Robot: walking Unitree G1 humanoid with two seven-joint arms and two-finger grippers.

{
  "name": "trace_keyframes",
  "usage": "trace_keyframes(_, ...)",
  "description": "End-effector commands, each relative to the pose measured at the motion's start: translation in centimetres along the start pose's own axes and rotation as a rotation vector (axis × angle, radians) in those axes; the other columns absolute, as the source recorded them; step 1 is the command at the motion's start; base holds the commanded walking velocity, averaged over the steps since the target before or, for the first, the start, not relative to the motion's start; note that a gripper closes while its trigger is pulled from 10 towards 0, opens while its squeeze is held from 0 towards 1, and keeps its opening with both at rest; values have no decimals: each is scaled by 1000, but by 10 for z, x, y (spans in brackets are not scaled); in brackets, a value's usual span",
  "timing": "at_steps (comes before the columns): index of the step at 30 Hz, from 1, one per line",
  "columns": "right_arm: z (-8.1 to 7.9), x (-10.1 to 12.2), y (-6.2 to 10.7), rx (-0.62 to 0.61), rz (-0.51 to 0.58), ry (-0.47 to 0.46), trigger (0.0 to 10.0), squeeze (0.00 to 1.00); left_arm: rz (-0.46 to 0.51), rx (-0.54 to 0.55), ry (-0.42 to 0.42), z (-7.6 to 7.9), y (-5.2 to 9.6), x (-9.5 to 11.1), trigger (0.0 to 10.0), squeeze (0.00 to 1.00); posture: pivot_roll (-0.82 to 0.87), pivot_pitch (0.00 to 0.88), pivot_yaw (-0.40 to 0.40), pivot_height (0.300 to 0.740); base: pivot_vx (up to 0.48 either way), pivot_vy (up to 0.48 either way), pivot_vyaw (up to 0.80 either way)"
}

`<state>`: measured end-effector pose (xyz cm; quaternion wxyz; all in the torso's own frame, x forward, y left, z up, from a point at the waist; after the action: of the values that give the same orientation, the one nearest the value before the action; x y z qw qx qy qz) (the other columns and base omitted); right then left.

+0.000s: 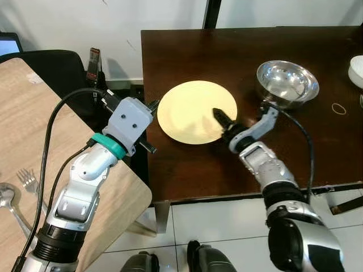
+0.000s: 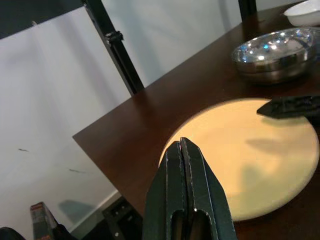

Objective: Setting the table

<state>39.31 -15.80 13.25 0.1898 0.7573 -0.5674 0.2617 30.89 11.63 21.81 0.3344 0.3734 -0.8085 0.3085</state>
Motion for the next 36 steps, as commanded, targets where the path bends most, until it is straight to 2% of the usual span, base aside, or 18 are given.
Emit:
trace_keyframes(1,6,8,8,-26,36,76,10000,0,-14,-33,21,6,3,-1,10000,0,-21,107,34,740,0,0,0)
trace_keyframes(4,5,20,17,3,77,162,10000,0,-13,-64,38,10,3,-1,10000,0,-31,106,38,740,0,0,0)
trace_keyframes(9,5,23,25,29,65,232,10000,0,-16,-122,76,17,3,-1,10000,0,-43,106,49,740,0,0,0)
trace_keyframes(11,5,23,25,29,65,232,10000,0,-16,-122,76,17,3,-1,10000,0,-43,106,49,740,0,0,0)
trace_keyframes(13,5,32,30,27,103,319,10000,0,-47,-186,125,23,7,-4,10000,0,-43,106,52,740,0,0,0)
trace_keyframes(16,-1,43,35,58,154,340,10000,0,-63,-216,162,25,11,-5,10000,0,-43,106,52,740,0,0,0)
trace_keyframes(17,-18,60,47,137,244,354,10000,0,-91,-253,210,25,20,-7,10000,0,-38,116,60,740,0,0,0)
trace_keyframes(21,-47,76,68,252,339,378,10000,0,-143,-308,250,23,36,-11,10000,0,-39,125,70,740,0,0,0)
trace_keyframes(25,-56,76,74,272,359,393,10000,0,-166,-318,275,22,42,-12,10000,0,-39,127,72,740,0,0,0)
trace_keyframes(27,-66,72,78,290,366,412,10000,0,-183,-334,267,20,47,-12,10000,0,-33,134,77,740,0,0,0)
trace_keyframes(29,-76,63,80,314,367,424,10000,0,-192,-330,252,18,51,-13,10000,0,-31,135,79,740,0,0,0)
trace_keyframes(32,-91,43,73,340,365,429,10000,0,-181,-123,276,7,37,-16,10000,0,-26,136,84,740,0,0,0)
trace_keyframes(33,-91,43,73,340,365,429,10000,0,-181,-123,276,7,37,-16,10000,0,-26,136,84,740,0,0,0)
trace_keyframes(34,-95,38,71,346,363,427,10000,0,-181,-59,299,5,32,-18,10000,0,-26,135,84,740,0,0,0)
trace_keyframes(35,-95,38,71,346,363,427,10000,0,-181,-59,299,5,32,-18,10000,0,-26,135,84,740,0,0,0)
trace_keyframes(36,-98,35,69,345,361,443,10000,0,-180,0,314,5,26,-20,10000,0,-28,133,86,740,0,0,0)
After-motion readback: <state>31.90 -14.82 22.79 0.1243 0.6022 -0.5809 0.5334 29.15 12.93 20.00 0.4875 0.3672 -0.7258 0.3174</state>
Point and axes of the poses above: a point about 5 cm out from each wrist's last joint towards the gripper, its own y axis pointing back from the gripper into the wrist, its own x axis along the axis of the wrist's last joint, z = x × y, the point moved 2 cm from there along -y, pointing out of the wrist towards the gripper, and after that the axes turned 8 degrees about -y, right-handed, at the moved point
